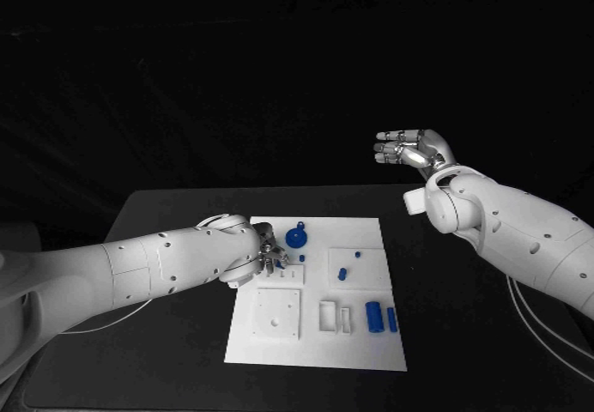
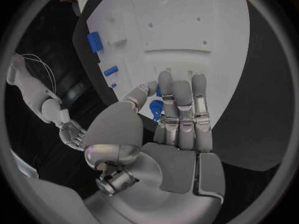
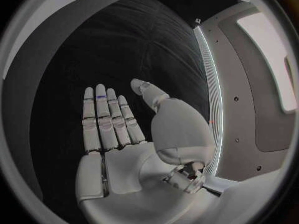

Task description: Assemble the parts on the task board

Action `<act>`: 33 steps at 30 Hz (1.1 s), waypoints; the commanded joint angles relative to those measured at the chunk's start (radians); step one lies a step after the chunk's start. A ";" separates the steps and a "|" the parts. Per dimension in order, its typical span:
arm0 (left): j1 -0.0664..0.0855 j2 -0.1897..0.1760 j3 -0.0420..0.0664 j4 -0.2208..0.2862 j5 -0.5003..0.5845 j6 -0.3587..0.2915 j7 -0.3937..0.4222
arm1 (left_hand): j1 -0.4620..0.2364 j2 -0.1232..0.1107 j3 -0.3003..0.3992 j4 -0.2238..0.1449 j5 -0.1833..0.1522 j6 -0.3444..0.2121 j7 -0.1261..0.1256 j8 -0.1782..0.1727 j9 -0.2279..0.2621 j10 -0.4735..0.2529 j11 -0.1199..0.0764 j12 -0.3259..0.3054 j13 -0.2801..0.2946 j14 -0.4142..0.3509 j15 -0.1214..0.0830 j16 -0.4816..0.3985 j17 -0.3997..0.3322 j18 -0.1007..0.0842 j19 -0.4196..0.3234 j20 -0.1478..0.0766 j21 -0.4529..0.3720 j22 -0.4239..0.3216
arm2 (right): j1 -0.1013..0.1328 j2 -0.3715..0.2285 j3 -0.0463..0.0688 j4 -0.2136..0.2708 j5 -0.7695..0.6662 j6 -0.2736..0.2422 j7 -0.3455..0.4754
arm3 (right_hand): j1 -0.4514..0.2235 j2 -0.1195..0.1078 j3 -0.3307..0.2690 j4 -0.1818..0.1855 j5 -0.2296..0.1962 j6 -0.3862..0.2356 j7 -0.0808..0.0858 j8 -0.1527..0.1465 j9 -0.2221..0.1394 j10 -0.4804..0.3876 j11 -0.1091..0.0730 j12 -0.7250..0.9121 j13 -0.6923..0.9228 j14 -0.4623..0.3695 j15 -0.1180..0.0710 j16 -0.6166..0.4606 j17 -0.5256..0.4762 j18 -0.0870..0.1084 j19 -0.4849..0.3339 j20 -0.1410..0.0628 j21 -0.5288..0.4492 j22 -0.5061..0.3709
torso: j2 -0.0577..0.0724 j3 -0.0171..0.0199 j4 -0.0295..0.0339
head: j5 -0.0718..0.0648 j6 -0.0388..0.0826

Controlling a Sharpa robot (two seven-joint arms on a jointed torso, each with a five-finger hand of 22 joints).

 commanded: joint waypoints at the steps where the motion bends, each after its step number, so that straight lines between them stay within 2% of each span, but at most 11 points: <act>1: -0.003 0.002 0.001 -0.002 -0.009 0.009 0.014 | 0.009 0.001 0.005 0.003 -0.005 0.192 -0.135 -0.003 -0.006 0.031 -0.026 0.004 0.000 0.011 -0.005 0.002 0.002 -0.002 0.008 0.000 -0.006 0.005 | 0.000 0.000 0.001 0.001 -0.011 0.004 0.003 | 0.000 -0.009 -0.003 0.000 0.002 -0.007 0.002 0.001 0.000 -0.004 0.000 -0.003 -0.001 -0.006 0.003 -0.003 -0.001 -0.003 0.000 0.002 0.003 0.001 | 0.000 -0.0003 -0.0001 | -0.001 0.000; 6: -0.005 0.001 0.001 -0.003 -0.009 0.012 0.017 | 0.005 0.005 0.002 0.006 -0.009 0.201 -0.138 -0.002 -0.010 0.031 -0.027 0.017 0.004 0.015 -0.007 0.006 0.009 -0.003 0.015 -0.001 -0.015 0.017 | 0.000 0.000 0.001 0.000 -0.011 0.006 0.002 | 0.001 -0.008 -0.006 0.001 0.004 -0.008 0.002 0.000 0.000 -0.004 0.001 -0.003 -0.001 -0.007 0.003 -0.003 -0.001 -0.003 -0.001 0.002 0.003 0.001 | 0.000 0.0003 0.0000 | -0.001 -0.002; 9: -0.006 0.001 0.001 -0.003 -0.009 0.016 0.017 | 0.007 0.014 0.000 0.009 -0.048 0.204 -0.139 -0.002 -0.010 0.031 -0.027 0.023 0.007 0.016 -0.007 0.009 0.012 -0.004 0.017 -0.001 -0.019 0.021 | 0.000 0.000 0.001 0.000 -0.012 0.007 0.002 | 0.001 -0.008 -0.006 0.001 0.004 -0.008 0.002 0.000 0.000 -0.004 0.001 -0.003 -0.001 -0.007 0.003 -0.003 -0.001 -0.003 -0.001 0.002 0.003 0.001 | 0.000 -0.0001 -0.0002 | -0.003 -0.003; 16: -0.008 -0.001 0.001 -0.002 -0.009 0.024 0.018 | 0.011 0.023 -0.010 0.016 -0.082 0.220 -0.141 -0.010 -0.038 0.031 -0.028 0.040 0.018 0.020 -0.007 0.017 0.022 -0.005 0.028 0.000 -0.036 0.038 | 0.000 0.000 0.001 0.000 -0.012 0.007 0.001 | 0.002 -0.008 -0.008 0.000 0.009 -0.008 0.002 0.000 0.000 -0.004 0.001 -0.003 -0.001 -0.007 0.003 -0.003 -0.001 -0.003 -0.002 0.003 0.003 0.001 | 0.000 0.0001 0.0004 | -0.004 -0.004; 21: -0.008 -0.002 0.001 0.000 -0.008 0.031 0.020 | 0.014 0.026 -0.014 0.018 -0.089 0.227 -0.142 -0.012 -0.066 0.031 -0.028 0.045 0.022 0.022 -0.007 0.019 0.026 -0.005 0.035 0.000 -0.049 0.053 | 0.000 0.000 0.001 -0.001 -0.013 0.008 0.001 | 0.002 -0.008 -0.008 0.000 0.011 -0.008 0.002 0.000 0.000 -0.004 0.001 -0.003 -0.001 -0.008 0.003 -0.003 -0.001 -0.003 -0.002 0.003 0.003 0.001 | 0.000 0.0004 0.0001 | -0.004 -0.006; 33: -0.008 -0.005 0.001 0.005 -0.006 0.049 0.021 | 0.010 0.041 -0.018 0.029 -0.108 0.238 -0.145 -0.007 -0.073 0.031 -0.028 0.059 0.031 0.024 -0.006 0.027 0.032 -0.006 0.040 0.001 -0.057 0.066 | 0.000 0.001 0.001 -0.002 -0.018 0.009 -0.001 | 0.003 -0.010 -0.006 -0.002 0.018 -0.008 0.002 0.000 0.000 -0.004 0.001 -0.003 -0.001 -0.009 0.004 -0.003 -0.001 -0.003 -0.003 0.003 0.003 0.001 | 0.000 0.0001 0.0006 | -0.003 -0.009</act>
